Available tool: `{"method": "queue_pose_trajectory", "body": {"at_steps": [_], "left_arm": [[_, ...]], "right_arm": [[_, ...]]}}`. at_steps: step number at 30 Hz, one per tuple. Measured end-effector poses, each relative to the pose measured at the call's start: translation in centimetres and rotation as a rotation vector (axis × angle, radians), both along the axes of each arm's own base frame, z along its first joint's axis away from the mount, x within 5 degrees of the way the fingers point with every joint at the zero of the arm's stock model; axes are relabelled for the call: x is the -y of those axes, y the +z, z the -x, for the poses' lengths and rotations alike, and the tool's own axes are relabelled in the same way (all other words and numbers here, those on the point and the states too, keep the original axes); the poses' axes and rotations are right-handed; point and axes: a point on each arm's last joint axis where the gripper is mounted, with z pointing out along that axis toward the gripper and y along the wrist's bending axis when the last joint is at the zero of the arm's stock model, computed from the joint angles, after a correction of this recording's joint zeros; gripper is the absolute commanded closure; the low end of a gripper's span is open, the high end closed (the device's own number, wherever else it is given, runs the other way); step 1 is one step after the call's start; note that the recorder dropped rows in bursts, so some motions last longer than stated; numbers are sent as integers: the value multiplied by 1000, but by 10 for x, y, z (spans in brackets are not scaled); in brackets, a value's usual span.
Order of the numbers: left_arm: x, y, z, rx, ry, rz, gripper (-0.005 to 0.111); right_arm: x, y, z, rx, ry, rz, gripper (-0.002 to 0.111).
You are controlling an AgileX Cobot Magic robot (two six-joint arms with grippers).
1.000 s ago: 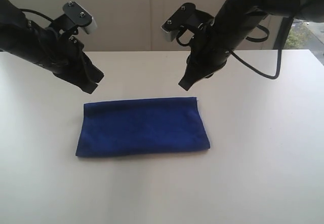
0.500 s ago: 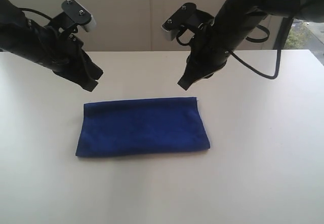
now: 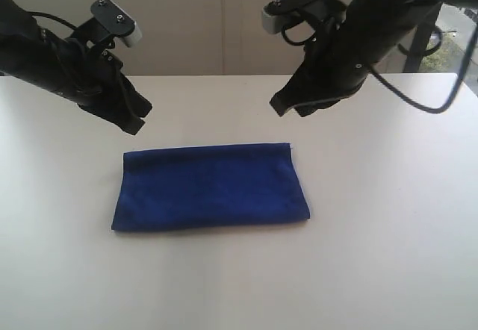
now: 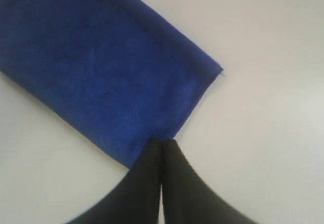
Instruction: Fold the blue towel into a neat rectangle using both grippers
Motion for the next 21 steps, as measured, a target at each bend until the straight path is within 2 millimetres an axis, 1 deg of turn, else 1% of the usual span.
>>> {"method": "queue_pose_trajectory", "body": {"at_steps": [1, 3, 9, 11, 12, 18, 21], "left_arm": [[0, 0, 0, 0, 0, 0, 107], [0, 0, 0, 0, 0, 0, 107], [0, 0, 0, 1, 1, 0, 107], [0, 0, 0, 1, 1, 0, 107], [0, 0, 0, 1, 1, 0, 107], [0, 0, 0, 0, 3, 3, 107], [1, -1, 2, -56, 30, 41, 107]], "right_arm": [[5, 8, 9, 43, -25, 4, 108], [11, 14, 22, 76, -52, 9, 108], [27, 25, 64, 157, -82, 17, 108], [33, 30, 85, 200, -98, -4, 108], [35, 32, 92, 218, -103, -12, 108], [46, 36, 129, 306, -131, -62, 108], [52, 37, 149, 341, -138, -81, 108]]}}
